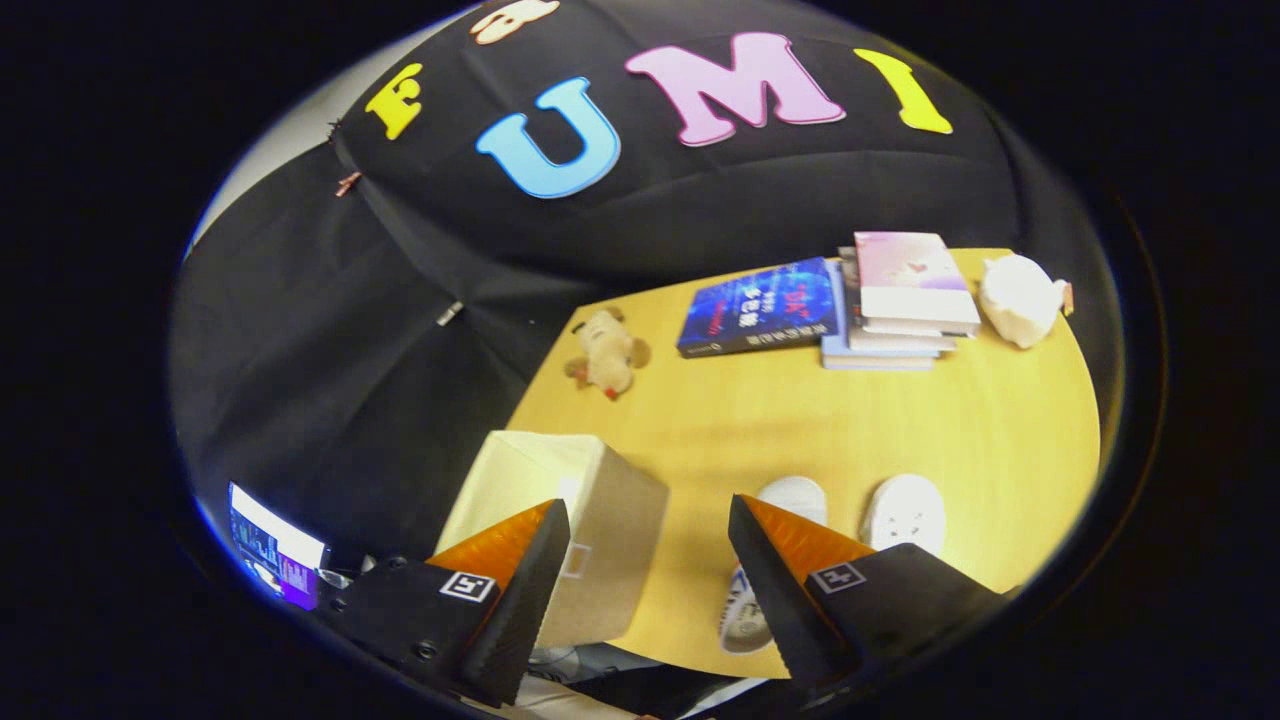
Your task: Open the storage box then place both shoes into the box .Put the left shoe in first, then the right shoe, with the right side of both shoes facing outward in a uniform manner.
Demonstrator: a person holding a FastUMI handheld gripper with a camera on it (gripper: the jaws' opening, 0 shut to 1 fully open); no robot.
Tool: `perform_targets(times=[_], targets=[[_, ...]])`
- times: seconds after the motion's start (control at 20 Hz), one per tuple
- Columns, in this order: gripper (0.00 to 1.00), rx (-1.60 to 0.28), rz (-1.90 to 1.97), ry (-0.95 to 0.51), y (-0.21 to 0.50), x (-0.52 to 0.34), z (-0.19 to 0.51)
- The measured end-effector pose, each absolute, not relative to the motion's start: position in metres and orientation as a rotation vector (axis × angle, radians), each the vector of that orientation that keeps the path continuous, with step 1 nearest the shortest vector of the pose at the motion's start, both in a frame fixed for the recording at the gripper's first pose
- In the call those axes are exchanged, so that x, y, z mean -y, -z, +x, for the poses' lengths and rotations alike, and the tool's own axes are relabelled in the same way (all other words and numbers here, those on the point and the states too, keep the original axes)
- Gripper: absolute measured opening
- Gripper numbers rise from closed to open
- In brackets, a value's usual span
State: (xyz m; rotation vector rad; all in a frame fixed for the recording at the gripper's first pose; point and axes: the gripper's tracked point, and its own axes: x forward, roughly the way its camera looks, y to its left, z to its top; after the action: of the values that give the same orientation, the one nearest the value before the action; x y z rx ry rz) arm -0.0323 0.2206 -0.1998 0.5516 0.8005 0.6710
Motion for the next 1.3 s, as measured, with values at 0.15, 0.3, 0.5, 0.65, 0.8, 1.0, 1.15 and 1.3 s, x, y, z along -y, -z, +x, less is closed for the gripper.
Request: perform_targets(times=[0.15,0.3,0.5,0.65,0.8,1.0,1.15,1.3], targets=[[0.97,-0.89,0.453,-0.582,0.257,-0.197,-0.044],[0.97,-0.97,0.401,-0.534,0.31,-0.19,-0.056],[0.9,-1.068,0.355,-0.532,0.364,-0.2,-0.068],[0.84,-1.115,0.295,-0.531,0.393,-0.208,-0.069],[0.74,-1.133,0.268,-0.524,0.409,-0.217,-0.065],[0.55,-1.151,0.276,-0.547,0.416,-0.234,-0.066],[0.31,-1.172,0.299,-0.523,0.416,-0.229,-0.064],[0.12,-1.156,0.355,-0.49,0.41,-0.227,-0.062]])
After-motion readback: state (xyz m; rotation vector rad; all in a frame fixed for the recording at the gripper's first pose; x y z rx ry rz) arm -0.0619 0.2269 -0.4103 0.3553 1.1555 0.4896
